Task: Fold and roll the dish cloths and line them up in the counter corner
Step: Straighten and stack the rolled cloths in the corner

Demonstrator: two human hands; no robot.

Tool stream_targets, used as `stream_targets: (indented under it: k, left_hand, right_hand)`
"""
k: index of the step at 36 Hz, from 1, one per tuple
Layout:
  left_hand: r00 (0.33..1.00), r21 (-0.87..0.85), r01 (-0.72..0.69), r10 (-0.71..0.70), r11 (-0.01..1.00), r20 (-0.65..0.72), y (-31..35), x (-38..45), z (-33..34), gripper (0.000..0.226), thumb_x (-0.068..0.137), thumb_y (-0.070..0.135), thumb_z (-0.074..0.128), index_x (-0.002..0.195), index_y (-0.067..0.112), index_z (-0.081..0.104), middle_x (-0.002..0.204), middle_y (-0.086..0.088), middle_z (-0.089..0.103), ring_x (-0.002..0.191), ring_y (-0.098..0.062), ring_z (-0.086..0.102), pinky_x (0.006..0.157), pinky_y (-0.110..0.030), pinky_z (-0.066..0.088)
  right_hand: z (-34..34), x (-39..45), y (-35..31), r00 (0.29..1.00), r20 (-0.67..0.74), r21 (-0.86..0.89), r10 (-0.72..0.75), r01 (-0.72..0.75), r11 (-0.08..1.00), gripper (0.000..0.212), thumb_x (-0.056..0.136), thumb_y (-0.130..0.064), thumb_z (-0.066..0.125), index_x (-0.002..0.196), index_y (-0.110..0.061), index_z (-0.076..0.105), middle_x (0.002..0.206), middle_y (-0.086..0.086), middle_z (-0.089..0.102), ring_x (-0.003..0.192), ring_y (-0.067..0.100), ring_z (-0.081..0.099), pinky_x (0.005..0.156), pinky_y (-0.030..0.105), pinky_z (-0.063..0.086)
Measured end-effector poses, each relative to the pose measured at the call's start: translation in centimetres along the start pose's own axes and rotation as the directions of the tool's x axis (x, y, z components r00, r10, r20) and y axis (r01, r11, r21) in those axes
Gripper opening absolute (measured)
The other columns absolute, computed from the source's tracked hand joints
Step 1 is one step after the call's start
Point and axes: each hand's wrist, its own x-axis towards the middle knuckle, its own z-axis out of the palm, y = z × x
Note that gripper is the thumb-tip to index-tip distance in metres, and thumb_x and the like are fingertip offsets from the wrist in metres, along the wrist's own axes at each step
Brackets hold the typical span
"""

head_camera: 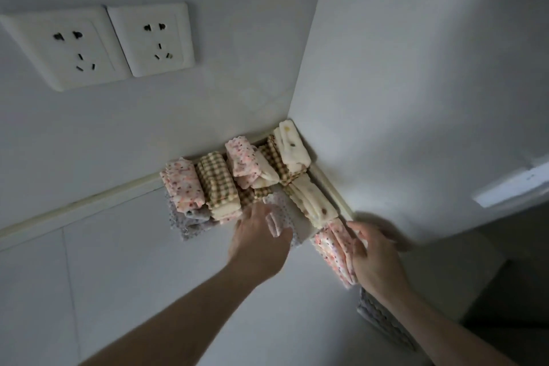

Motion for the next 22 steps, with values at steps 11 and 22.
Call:
stream_targets:
  k: [11,22]
  left_hand:
    - [0.854,-0.375,0.513,-0.503,0.772,0.134,0.2,1.9,4.0,0.063,0.075,0.051,0.078,0.115,0.008,0.055,0.106,-0.011,0.065,0.091,-0.032,0.067,0.077,-0.038,0.058]
    - [0.847,-0.452,0.502,-0.524,0.737,0.086,-0.7,2.2,4.2,0.010,0.086,0.012,0.063,0.079,0.018,0.068,0.090,-0.009,0.070,0.083,-0.031,0.066,0.082,-0.037,0.059]
  right_hand:
    - [1.2,-1.3,2.0,0.976,0.064,-0.032,0.207,-0.206,0.978,0.023,0.099,-0.024,0.058,0.113,-0.011,0.071,0.100,0.003,0.075,0.089,0.019,0.069,0.075,0.027,0.053]
    - [2.1,-1.1,0.5,0.941,0.224,-0.012,0.253,-0.257,0.966,0.019,0.080,-0.020,0.071,0.063,-0.020,0.062,0.063,-0.007,0.068,0.067,0.011,0.065,0.064,0.026,0.052]
